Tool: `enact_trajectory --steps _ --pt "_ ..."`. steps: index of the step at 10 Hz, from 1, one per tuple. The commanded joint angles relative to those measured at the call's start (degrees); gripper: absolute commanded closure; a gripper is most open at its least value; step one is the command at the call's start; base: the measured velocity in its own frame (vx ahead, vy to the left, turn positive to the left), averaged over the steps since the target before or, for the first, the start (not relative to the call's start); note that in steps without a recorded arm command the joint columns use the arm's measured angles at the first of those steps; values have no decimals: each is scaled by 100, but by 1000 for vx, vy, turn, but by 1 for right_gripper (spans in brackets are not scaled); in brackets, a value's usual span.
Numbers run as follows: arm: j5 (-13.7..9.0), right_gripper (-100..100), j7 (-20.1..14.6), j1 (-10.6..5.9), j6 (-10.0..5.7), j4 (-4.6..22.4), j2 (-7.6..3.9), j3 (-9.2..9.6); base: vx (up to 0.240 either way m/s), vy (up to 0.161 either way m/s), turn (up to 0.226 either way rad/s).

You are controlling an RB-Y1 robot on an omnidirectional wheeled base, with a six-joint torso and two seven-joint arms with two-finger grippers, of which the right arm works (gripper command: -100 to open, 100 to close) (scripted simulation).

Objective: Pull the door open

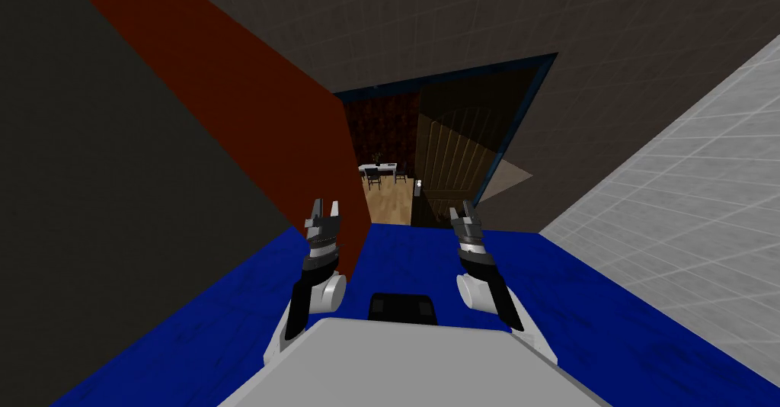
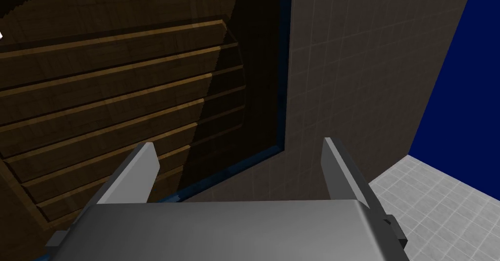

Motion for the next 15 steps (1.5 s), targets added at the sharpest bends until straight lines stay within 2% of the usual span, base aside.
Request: enact_trajectory --steps 1,4,5,11,15 --pt "42 -100 -85 -97 -17 220 -65 -28 89 7 -13" --pt "132 -100 -232 -352 -25 665 -174 -87 90 21 -15" --pt "132 -100 -232 -352 -25 679 -174 -87 76 15 -7" --pt "340 -100 -568 -940 -43 1681 -410 -221 88 17 -16" --pt "493 -100 -815 -1372 -56 2457 -572 -319 102 21 -18"
